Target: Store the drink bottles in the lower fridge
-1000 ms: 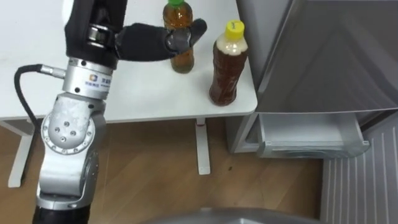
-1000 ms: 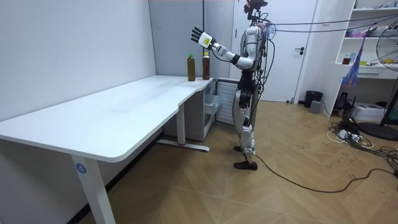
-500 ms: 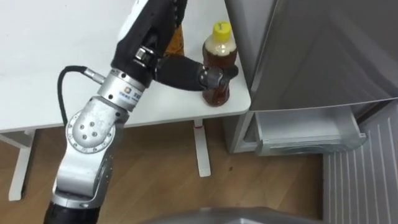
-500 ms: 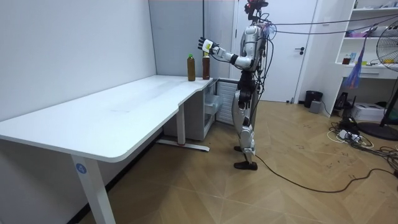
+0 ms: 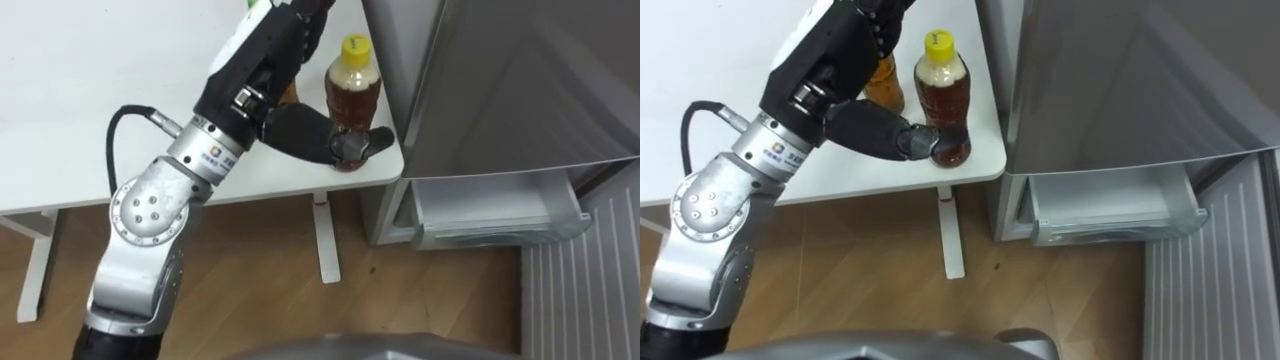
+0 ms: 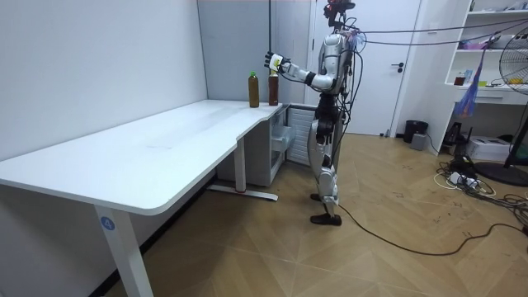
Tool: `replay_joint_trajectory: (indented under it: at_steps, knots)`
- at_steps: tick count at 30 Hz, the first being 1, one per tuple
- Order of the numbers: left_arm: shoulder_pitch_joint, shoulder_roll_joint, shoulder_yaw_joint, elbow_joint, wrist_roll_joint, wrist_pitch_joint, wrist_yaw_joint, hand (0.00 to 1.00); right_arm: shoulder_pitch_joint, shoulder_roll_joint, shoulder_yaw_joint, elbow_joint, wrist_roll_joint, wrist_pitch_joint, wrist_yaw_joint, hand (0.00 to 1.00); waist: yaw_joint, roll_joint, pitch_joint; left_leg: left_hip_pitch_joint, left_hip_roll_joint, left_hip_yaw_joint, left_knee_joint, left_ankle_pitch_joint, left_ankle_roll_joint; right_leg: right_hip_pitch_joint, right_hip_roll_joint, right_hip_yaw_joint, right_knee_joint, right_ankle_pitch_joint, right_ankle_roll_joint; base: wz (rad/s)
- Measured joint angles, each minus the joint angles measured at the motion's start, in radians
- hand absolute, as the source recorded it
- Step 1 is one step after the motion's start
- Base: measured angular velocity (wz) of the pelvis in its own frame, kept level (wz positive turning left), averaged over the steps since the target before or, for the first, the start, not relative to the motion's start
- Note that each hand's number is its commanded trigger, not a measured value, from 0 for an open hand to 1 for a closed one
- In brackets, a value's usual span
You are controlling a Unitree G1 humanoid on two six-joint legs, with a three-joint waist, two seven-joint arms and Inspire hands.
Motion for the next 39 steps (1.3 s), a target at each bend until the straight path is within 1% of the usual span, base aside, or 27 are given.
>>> replay_joint_trajectory:
  at_steps: [10, 16, 18, 19, 21, 27, 31, 32, 34, 36, 39]
  knots:
    - [0.000, -0.015, 0.000, 0.075, 0.001, 0.004, 0.004, 0.00, -0.002, 0.000, -0.001, 0.000, -0.014, 0.000, -0.021, 0.00, 0.005, 0.001, 0.0000, -0.003, 0.001, 0.001, 0.000, 0.000, 0.000, -0.001, 0.001, -0.007, 0.000, 0.000, 0.000, 0.01]
    - [0.001, -0.015, 0.000, 0.079, 0.001, 0.020, 0.004, 0.00, -0.004, 0.000, -0.001, 0.004, -0.014, 0.001, -0.037, 0.00, 0.006, 0.002, 0.0000, -0.003, 0.002, 0.001, 0.000, 0.000, 0.000, 0.000, 0.001, -0.007, -0.001, 0.000, 0.000, 0.00]
    - [0.002, -0.016, -0.001, 0.113, 0.000, 0.021, 0.009, 0.00, -0.005, -0.001, -0.001, 0.001, -0.013, 0.009, -0.037, 0.00, 0.006, 0.005, -0.0011, -0.001, 0.002, 0.001, 0.000, 0.000, 0.000, 0.002, 0.001, -0.007, 0.000, 0.000, 0.000, 0.00]
    - [0.002, -0.016, -0.002, 0.124, 0.000, 0.026, 0.011, 0.00, -0.006, -0.001, -0.001, 0.001, -0.013, 0.013, -0.036, 0.00, 0.006, 0.006, -0.0012, -0.001, 0.002, 0.001, 0.000, 0.000, 0.000, 0.002, 0.001, -0.007, 0.000, 0.000, 0.000, 0.00]
    - [0.008, -0.016, -0.002, 0.150, 0.001, 0.045, 0.015, 0.00, -0.008, -0.001, -0.001, 0.001, -0.014, 0.021, -0.036, 0.00, 0.005, 0.008, -0.0005, -0.001, 0.002, 0.001, 0.000, 0.000, 0.000, 0.002, 0.001, -0.009, 0.000, 0.000, -0.001, 0.00]
    - [0.020, -0.016, -0.002, 0.156, -0.003, 0.047, 0.023, 0.00, -0.008, -0.002, 0.001, 0.000, -0.014, 0.022, -0.032, 0.00, 0.005, 0.007, -0.0001, -0.001, 0.002, 0.002, 0.000, 0.000, 0.000, 0.003, 0.001, -0.010, 0.000, 0.001, -0.001, 0.00]
    - [0.020, -0.026, -0.001, 0.194, -0.039, 0.049, 0.023, 0.00, -0.002, -0.003, 0.005, -0.003, -0.015, 0.028, -0.020, 0.00, 0.005, 0.007, 0.0003, 0.005, 0.002, 0.004, 0.000, 0.000, 0.000, 0.006, 0.001, -0.008, 0.002, 0.001, -0.001, 0.00]
    - [0.020, -0.030, -0.001, 0.204, -0.055, 0.060, 0.024, 0.00, -0.002, -0.003, 0.006, -0.011, -0.019, 0.039, -0.013, 0.00, 0.005, 0.006, 0.0005, 0.005, 0.002, 0.005, 0.000, 0.000, 0.000, 0.006, 0.001, -0.007, 0.002, 0.000, -0.001, 0.00]
    - [0.019, -0.030, 0.000, 0.215, -0.081, 0.073, 0.024, 0.00, -0.002, -0.003, 0.006, -0.016, -0.028, 0.045, -0.007, 0.00, 0.005, 0.006, 0.0009, 0.005, 0.002, 0.005, -0.001, 0.000, 0.000, 0.004, 0.001, -0.005, 0.002, 0.000, -0.001, 0.00]
    - [0.017, -0.031, 0.003, 0.222, -0.131, 0.082, 0.027, 0.00, -0.002, -0.003, 0.006, -0.020, -0.028, 0.059, 0.000, 0.00, 0.003, 0.003, 0.0017, 0.005, 0.002, 0.005, -0.001, 0.000, 0.000, 0.003, 0.000, -0.003, 0.002, 0.000, -0.001, 0.00]
    - [0.012, -0.031, 0.005, 0.231, -0.198, 0.087, 0.035, 0.00, -0.002, -0.003, 0.006, -0.024, -0.026, 0.066, 0.002, 0.00, 0.003, 0.001, 0.0017, 0.005, 0.002, 0.005, -0.001, 0.000, 0.000, 0.003, 0.000, -0.003, 0.002, 0.000, -0.001, 0.00]
